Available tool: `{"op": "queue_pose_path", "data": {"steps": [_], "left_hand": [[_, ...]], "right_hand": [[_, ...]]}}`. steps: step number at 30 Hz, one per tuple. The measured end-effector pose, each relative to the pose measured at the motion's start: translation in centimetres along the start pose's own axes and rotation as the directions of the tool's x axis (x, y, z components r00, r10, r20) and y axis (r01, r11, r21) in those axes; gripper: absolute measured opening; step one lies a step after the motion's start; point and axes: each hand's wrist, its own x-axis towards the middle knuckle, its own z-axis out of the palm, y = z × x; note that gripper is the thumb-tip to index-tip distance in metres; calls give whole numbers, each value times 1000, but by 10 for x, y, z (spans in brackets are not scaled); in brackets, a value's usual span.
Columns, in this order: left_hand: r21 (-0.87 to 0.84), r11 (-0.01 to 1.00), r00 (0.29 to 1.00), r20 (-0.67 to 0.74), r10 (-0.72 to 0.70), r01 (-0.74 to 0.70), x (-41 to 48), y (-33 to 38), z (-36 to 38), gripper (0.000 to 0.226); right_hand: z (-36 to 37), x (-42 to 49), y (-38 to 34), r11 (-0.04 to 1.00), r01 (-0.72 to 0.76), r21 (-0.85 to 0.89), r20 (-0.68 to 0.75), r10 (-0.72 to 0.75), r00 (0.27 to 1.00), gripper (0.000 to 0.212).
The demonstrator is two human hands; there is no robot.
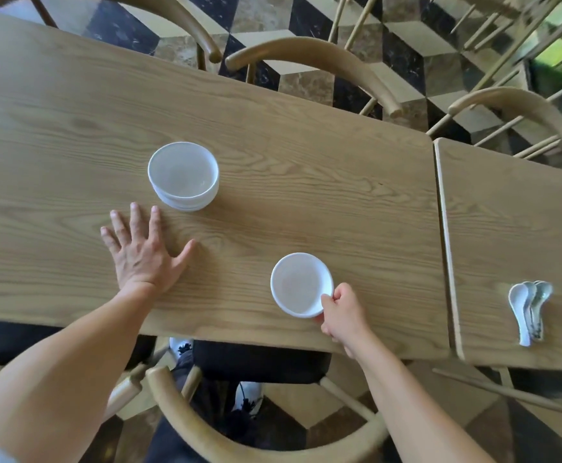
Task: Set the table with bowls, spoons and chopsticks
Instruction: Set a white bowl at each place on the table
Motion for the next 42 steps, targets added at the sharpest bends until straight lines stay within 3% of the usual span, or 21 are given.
{"op": "queue_pose_path", "data": {"steps": [7,14,21,33,39,42], "left_hand": [[-19,1000,1000,-3,9,-9,-1,0,0,107],[-25,1000,1000,-8,11,-11,-1,0,0,107],[-30,999,1000,-16,9,-10,-3,2,-1,109],[-12,1000,1000,-16,0,0,-1,1,0,106],[-15,1000,1000,-17,-3,2,-1,2,0,106],[-20,1000,1000,-18,-1,0,0,1,0,106]], "right_hand": [[3,-1,13,998,-54,44,-13,55,998,22],[6,4,23,968,-152,201,77,139,987,23],[8,5,25,946,-191,264,145,157,977,27],[11,5,11,899,-273,342,229,202,952,16],[17,8,7,881,-280,380,256,191,948,20],[17,8,8,883,-284,374,278,185,943,31]]}}
